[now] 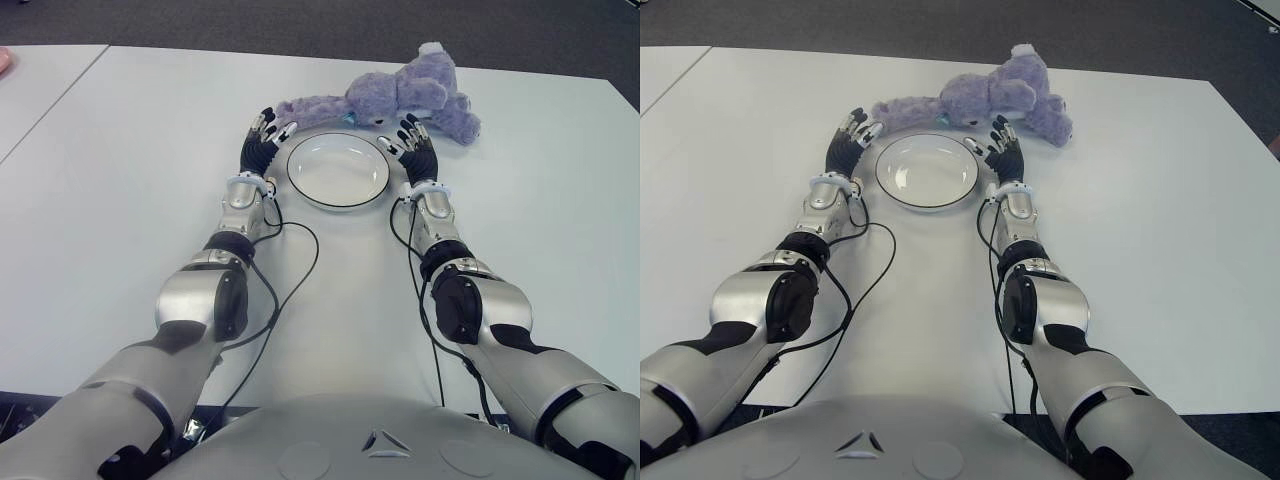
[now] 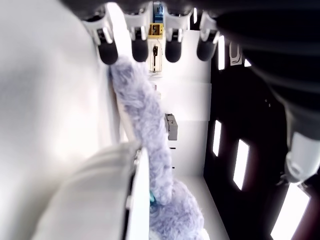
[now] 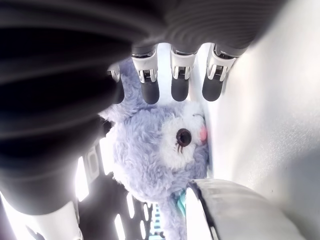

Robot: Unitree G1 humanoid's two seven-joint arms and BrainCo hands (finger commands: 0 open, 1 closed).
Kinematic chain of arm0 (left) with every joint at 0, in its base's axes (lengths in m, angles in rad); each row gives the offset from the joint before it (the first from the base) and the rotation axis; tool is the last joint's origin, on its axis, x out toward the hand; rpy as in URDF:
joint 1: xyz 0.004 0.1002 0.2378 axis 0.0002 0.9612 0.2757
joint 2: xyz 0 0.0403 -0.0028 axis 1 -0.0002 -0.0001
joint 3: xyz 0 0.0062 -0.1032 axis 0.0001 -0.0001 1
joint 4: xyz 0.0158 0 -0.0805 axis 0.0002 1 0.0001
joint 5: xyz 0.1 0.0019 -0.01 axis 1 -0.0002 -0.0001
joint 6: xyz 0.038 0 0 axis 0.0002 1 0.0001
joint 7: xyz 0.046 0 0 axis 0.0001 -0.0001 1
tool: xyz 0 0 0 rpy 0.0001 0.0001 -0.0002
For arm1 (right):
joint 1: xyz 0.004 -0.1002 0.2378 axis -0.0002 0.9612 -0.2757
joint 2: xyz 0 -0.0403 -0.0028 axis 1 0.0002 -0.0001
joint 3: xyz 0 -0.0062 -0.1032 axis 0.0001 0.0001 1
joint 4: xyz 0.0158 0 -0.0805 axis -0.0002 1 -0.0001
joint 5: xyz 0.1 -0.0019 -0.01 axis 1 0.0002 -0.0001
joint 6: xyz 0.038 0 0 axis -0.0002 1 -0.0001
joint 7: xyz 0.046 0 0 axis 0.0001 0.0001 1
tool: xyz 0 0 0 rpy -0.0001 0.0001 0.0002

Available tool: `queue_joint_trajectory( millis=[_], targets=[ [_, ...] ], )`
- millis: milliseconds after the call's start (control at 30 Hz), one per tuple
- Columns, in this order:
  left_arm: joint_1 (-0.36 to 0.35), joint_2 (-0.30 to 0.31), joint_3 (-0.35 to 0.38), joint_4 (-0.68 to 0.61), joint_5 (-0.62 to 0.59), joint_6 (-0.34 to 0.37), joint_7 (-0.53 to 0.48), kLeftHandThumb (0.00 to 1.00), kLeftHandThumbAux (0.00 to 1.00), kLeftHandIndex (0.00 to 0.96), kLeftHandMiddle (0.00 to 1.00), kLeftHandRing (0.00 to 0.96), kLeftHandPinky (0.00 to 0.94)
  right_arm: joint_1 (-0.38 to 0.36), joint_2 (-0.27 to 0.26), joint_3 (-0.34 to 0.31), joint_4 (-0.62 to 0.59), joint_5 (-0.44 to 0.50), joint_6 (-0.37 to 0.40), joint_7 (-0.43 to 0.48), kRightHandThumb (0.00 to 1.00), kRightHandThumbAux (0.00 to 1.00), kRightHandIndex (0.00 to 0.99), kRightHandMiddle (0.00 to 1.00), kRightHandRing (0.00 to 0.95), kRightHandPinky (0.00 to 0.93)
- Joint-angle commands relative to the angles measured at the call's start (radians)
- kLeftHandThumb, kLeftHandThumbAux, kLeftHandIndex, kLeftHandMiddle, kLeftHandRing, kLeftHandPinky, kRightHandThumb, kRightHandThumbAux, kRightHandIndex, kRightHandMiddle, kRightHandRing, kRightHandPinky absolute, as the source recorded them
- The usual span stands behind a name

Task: Put the doll into the plate.

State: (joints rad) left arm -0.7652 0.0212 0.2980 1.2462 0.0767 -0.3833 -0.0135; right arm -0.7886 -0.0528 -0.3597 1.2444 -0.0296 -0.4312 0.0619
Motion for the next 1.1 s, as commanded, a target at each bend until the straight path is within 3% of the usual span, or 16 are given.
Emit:
queue_joint_trajectory(
  millis=[33, 533, 1100],
  targets=[
    [0.192, -0.051, 0.004, 0.127, -0.005, 0.15, 0.003, 0.0, 0.573, 0.0, 0.0, 0.0, 0.0, 0.226, 0.031, -0.023, 0.122, 0.023, 0.112, -0.002, 0.023, 0.814, 0.052, 0.044, 0.024, 0.047],
    [0.192, -0.051, -0.004, 0.126, 0.001, 0.147, 0.004, 0.0, 0.569, 0.0, 0.0, 0.0, 0.0, 0.227, 0.031, -0.023, 0.122, 0.013, 0.11, -0.014, 0.03, 0.808, 0.057, 0.049, 0.031, 0.05],
    [0.192, -0.046, 0.0, 0.126, -0.003, 0.151, 0.005, 0.0, 0.564, 0.0, 0.0, 0.0, 0.0, 0.234, 0.014, 0.108, 0.12, -0.113, 0.055, -0.142, 0.003, 0.775, 0.046, 0.033, 0.016, 0.032]
  ],
)
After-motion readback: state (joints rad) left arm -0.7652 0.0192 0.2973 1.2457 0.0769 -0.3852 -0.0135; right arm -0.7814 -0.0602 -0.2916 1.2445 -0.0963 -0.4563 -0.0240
